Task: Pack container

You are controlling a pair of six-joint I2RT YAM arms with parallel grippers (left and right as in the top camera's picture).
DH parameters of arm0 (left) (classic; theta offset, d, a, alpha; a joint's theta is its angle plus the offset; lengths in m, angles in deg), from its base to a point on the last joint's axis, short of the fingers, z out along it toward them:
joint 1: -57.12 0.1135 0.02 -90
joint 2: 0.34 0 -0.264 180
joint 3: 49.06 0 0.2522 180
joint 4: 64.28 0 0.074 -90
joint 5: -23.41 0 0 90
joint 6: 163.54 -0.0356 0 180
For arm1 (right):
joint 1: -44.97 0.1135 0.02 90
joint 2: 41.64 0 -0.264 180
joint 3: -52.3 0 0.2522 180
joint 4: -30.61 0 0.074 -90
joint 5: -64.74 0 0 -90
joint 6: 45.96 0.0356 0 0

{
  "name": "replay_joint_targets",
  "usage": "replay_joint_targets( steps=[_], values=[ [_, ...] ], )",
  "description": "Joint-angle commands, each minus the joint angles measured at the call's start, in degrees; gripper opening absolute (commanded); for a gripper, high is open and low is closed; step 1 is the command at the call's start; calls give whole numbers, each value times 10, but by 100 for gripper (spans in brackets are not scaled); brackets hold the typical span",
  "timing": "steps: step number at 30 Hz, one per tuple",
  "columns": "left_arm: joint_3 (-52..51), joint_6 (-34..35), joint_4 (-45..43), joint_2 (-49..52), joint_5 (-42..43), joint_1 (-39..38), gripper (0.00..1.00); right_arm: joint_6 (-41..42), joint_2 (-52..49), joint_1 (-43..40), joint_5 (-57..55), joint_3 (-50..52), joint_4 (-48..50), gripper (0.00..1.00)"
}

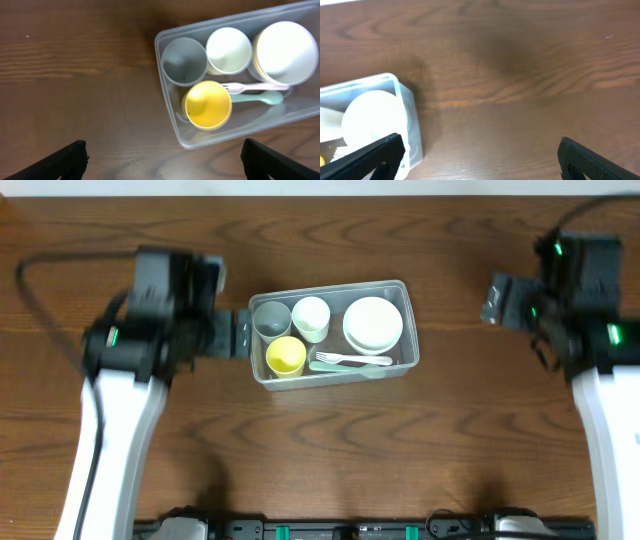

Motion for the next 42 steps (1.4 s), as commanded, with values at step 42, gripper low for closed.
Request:
replay_joint_targets(
  steps=[42],
  values=[
    [-363, 69, -34, -547, -9, -1, 98, -25, 599, 37, 19, 505, 139, 99]
  ],
)
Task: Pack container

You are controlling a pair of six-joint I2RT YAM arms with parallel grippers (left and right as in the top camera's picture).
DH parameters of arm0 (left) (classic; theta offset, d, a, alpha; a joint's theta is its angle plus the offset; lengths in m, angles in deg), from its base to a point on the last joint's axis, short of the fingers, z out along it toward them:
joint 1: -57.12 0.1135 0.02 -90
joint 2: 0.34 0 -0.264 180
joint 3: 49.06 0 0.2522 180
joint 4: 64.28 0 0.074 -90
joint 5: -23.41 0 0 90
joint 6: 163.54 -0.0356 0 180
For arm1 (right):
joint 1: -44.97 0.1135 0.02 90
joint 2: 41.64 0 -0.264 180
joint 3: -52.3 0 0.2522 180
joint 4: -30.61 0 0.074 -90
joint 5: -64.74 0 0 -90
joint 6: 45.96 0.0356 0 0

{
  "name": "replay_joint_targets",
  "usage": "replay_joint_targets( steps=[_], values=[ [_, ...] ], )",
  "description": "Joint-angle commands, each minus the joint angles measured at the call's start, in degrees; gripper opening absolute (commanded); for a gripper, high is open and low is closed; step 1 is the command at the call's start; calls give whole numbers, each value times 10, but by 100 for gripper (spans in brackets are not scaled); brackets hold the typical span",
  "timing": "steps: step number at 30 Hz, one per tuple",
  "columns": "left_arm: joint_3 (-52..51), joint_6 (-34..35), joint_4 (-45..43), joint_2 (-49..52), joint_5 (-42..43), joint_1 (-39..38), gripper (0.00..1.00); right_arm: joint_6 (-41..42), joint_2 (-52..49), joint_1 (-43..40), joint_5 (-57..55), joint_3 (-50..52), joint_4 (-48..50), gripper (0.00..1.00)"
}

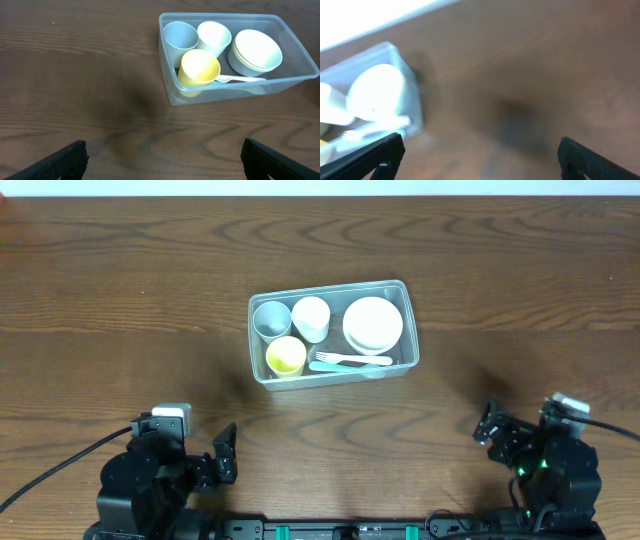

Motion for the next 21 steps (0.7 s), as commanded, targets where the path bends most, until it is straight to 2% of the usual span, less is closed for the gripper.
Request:
replay_joint_targets(
  steps=[1, 9, 11, 14, 15, 19, 21],
  values=[
    [-4, 3, 0, -1, -4, -1, 98, -143, 45, 4, 52, 43, 66, 99],
    [-4, 3, 0, -1, -4, -1, 98, -170, 153, 4, 55, 207, 353, 99],
    [-4, 3, 0, -1, -4, -1, 98, -176, 154, 4, 55, 250, 434, 99],
    [-4, 3, 0, -1, -4, -1, 98, -183, 154, 5, 55, 294, 505, 99],
    [-4, 3, 0, -1, -4, -1, 98, -183, 154, 4, 54, 306, 513, 99],
    [-4, 3, 0, -1, -4, -1, 98, -182, 154, 4, 49, 306, 414, 99],
    [-4, 3, 0, -1, -4, -1, 98, -181, 153, 4, 63, 306, 396, 99]
  ],
)
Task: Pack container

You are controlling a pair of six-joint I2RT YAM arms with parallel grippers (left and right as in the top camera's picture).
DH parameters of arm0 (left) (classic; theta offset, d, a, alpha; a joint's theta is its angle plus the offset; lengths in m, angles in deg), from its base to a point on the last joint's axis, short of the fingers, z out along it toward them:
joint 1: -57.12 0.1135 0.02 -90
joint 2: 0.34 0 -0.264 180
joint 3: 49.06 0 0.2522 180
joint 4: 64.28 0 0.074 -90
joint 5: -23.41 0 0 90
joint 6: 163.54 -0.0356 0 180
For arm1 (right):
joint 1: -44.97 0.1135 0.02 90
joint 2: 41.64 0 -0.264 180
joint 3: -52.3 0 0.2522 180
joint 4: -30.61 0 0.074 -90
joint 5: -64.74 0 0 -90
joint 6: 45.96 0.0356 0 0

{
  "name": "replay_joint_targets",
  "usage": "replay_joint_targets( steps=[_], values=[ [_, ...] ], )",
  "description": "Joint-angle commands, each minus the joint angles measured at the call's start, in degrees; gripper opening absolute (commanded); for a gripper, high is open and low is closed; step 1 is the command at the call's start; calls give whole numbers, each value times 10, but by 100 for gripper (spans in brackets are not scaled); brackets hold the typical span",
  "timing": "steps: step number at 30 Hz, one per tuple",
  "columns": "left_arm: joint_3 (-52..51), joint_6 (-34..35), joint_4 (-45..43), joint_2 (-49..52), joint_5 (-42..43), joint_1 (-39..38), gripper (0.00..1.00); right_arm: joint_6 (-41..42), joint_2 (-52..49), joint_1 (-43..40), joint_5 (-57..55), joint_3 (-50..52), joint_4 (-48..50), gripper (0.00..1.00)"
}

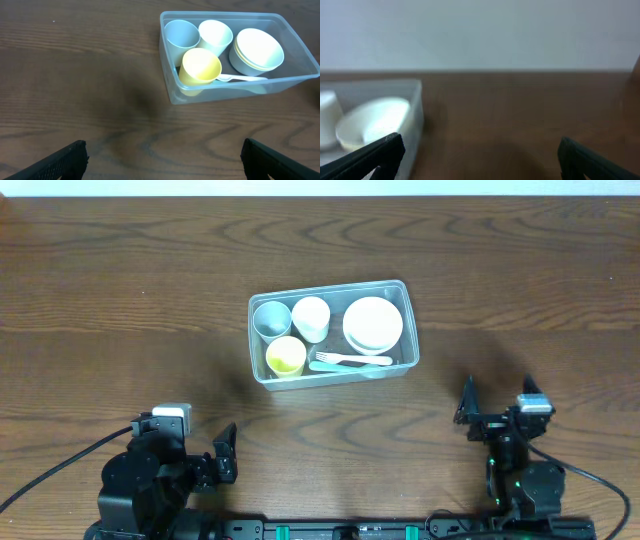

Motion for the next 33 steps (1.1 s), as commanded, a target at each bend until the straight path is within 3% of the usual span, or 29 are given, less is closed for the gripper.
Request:
replay_joint_targets(
  steps=[1, 33],
  values=[
    [-1, 3, -1, -1, -3, -1, 98, -9, 2, 4, 15, 2, -9, 99],
    [-12, -13, 13, -27, -23, 24, 98, -9, 1, 4, 15, 2, -9, 99]
  ],
)
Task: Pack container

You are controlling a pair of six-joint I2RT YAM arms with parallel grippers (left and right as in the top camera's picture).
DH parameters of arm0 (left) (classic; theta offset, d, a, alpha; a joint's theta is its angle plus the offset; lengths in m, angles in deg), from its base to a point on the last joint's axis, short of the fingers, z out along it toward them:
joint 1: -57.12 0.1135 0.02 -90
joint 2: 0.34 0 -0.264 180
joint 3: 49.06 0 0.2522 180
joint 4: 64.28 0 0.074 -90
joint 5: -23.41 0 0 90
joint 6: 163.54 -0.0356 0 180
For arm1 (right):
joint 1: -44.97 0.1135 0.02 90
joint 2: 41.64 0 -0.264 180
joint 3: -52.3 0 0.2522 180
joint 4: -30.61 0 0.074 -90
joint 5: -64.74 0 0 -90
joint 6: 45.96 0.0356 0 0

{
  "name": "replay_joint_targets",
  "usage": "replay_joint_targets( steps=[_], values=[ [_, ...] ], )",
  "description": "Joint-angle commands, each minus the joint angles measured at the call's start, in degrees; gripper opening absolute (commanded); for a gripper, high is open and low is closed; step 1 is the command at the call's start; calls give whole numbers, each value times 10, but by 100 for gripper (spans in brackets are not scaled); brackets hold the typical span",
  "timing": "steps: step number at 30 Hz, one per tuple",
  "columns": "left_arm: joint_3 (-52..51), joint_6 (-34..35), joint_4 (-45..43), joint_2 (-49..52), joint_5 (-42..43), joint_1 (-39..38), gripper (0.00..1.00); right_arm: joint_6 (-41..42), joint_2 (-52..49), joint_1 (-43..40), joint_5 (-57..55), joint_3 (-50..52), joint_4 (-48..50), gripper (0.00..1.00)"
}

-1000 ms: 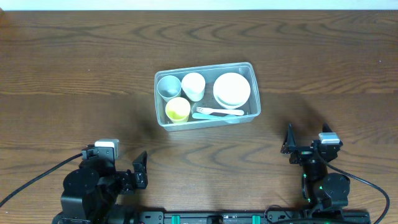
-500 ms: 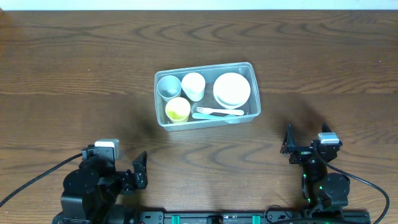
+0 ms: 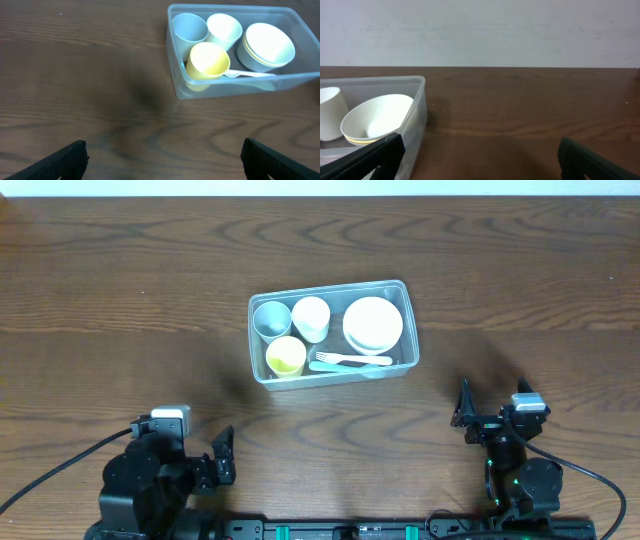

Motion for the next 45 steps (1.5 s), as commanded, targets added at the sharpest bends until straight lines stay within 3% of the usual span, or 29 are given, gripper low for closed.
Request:
replay_joint_targets(
  steps=[1, 5, 10, 18, 23, 26, 45],
  values=[
    [-20, -23, -12, -38, -11, 22, 98, -7, 2, 4, 4, 1, -3, 99],
    [-75, -70, -60, -106, -11, 46, 98, -7, 2, 4, 4, 1, -3, 99],
    [-189, -96, -185, -179, -15, 77, 98, -7, 2, 4, 4, 1, -3, 99],
    [-348, -96, -478, -177, -53, 84, 98, -7, 2, 4, 4, 1, -3, 99],
    [-428, -91, -570, -177, -53, 84, 98, -7, 2, 4, 4, 1, -3, 99],
    [-426, -89, -529, -177, -52, 83, 98, -7, 2, 4, 4, 1, -3, 99],
    [-426, -89, -531, -176, -52, 83, 98, -7, 2, 4, 4, 1, -3, 99]
  ],
)
